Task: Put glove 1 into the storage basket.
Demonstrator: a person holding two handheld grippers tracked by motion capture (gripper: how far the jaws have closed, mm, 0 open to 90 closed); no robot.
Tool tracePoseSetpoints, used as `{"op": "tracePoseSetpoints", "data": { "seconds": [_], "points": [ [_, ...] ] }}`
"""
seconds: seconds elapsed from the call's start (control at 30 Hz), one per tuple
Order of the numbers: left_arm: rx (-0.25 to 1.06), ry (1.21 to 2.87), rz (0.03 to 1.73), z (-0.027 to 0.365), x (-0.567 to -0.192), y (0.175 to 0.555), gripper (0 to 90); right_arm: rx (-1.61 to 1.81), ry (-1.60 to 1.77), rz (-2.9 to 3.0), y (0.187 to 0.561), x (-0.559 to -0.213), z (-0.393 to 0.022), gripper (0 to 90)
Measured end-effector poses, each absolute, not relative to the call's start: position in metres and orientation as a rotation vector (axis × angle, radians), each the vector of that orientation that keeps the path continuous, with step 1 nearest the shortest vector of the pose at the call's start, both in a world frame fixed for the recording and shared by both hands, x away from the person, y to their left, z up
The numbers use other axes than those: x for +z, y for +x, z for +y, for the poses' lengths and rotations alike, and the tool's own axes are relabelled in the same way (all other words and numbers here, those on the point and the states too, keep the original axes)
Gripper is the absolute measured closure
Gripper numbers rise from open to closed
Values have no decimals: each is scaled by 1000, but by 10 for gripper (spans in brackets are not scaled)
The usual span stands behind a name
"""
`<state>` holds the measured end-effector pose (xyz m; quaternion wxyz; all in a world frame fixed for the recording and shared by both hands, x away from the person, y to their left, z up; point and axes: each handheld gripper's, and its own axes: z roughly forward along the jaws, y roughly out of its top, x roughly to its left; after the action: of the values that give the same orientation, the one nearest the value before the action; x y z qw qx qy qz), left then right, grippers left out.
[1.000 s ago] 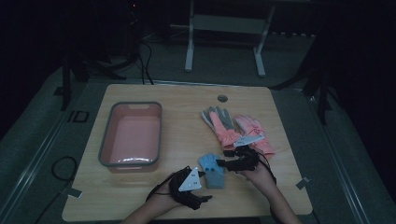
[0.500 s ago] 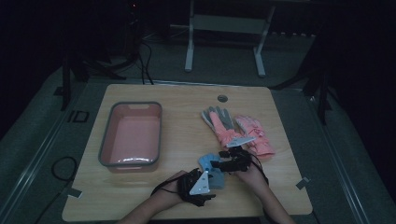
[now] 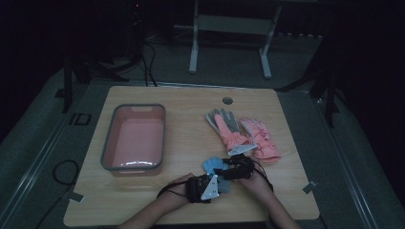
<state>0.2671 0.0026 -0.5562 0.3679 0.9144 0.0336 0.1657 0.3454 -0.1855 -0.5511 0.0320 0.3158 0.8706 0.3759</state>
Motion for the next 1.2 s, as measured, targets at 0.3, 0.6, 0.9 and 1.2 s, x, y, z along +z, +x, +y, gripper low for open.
{"op": "tracePoseSetpoints", "data": {
  "seconds": [0.3,0.6,0.9,1.2],
  "points": [
    [224,2331,184,13,-548,285,763,1186,917,2779,347,-550,-181,789],
    [234,2324,175,26,-516,288,772,1296,852,2750,349,-524,-182,794],
    [278,2365,158,39,-481,298,774,1350,803,2723,361,-492,-168,794],
    [330,2410,168,59,-456,308,773,1404,789,2699,374,-472,-145,794]
  ]
}}
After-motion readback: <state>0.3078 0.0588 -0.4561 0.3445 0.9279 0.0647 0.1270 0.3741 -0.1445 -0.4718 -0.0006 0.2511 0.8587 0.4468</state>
